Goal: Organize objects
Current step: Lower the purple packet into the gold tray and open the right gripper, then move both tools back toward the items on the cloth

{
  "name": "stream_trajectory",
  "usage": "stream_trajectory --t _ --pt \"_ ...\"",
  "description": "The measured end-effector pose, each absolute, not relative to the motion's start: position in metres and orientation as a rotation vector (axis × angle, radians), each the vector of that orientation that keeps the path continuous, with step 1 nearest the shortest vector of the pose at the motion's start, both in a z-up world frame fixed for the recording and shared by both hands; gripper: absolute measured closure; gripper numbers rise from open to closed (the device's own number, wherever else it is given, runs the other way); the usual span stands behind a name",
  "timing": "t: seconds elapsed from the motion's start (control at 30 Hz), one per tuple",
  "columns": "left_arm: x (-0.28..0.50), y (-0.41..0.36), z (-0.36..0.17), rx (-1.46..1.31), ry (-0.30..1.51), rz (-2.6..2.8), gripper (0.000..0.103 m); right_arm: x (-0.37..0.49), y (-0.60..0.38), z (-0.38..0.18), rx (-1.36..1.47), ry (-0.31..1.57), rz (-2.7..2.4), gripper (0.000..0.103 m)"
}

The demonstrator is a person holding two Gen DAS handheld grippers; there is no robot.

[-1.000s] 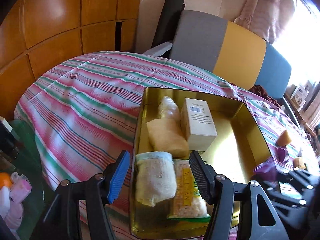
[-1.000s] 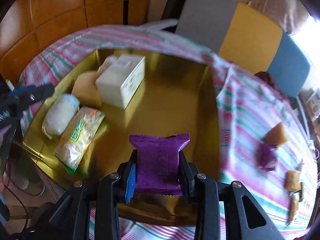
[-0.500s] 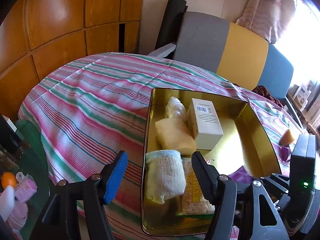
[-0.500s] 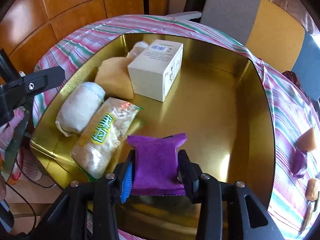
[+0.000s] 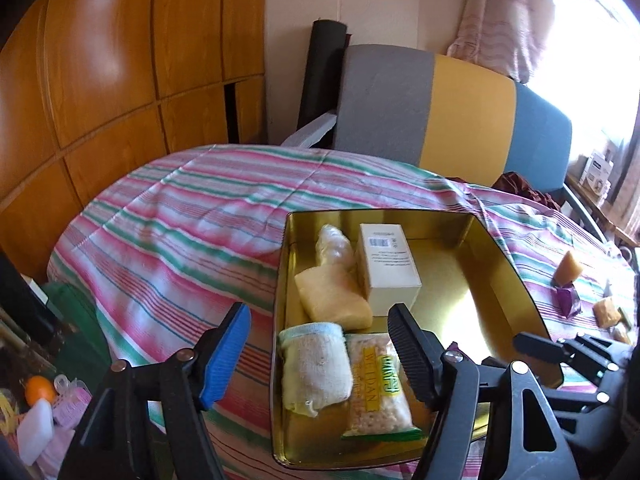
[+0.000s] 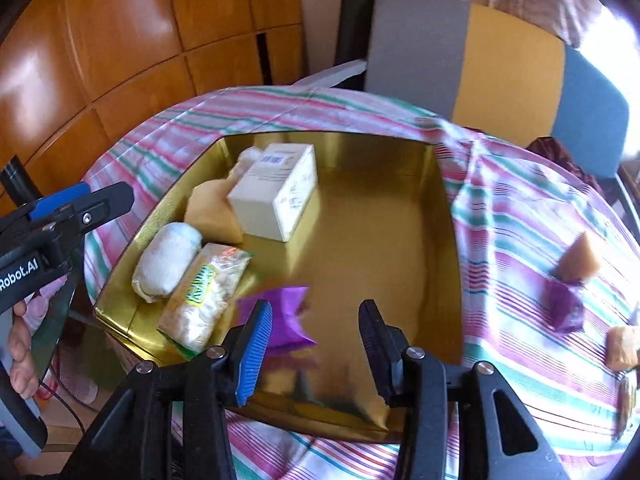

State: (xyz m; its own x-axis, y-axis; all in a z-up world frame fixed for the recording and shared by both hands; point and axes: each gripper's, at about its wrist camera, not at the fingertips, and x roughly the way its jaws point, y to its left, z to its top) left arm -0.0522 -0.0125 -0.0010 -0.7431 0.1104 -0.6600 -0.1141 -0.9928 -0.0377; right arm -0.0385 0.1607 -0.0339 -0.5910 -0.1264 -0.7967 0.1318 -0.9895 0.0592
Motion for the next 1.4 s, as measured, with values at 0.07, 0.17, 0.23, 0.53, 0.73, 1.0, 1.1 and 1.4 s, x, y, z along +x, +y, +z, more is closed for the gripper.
stream_trajectory --t 0.07,0.17,0.23,0.53,0.73,1.0,1.1,1.4 --pt "-0.05 -0.006 0.001 -1.054 0.031 2.815 0.029 -0.037 0.171 -0.031 1.345 -0.009 -2.709 0.057" --pt "-0.048 0.006 0.003 -1.041 0.059 2.79 0.029 -0.033 0.187 -0.027 1.345 -0.054 -2.736 0.057" --pt "-0.047 0.014 0.004 -1.032 0.075 2.774 0.029 -0.029 0.197 -0.026 1.35 -0.075 -2.758 0.057" --pt "-0.042 0.057 0.007 -0.994 0.164 2.678 0.029 -0.009 0.269 -0.031 1.475 -0.192 -2.896 0.057" --pt "-0.04 0.092 0.013 -0.96 0.212 2.601 0.029 0.011 0.335 -0.034 1.589 -0.333 -2.999 0.057" --pt "-0.042 0.153 0.016 -0.958 0.263 2.45 0.029 0.05 0.436 -0.03 1.699 -0.569 -3.164 0.057" --pt "-0.043 0.179 0.016 -0.968 0.284 2.383 0.029 0.066 0.468 -0.031 1.728 -0.689 -3.196 0.057" --pt "-0.059 0.265 0.002 -1.134 0.201 2.18 0.029 0.097 0.523 -0.037 1.605 -1.168 -3.184 0.057"
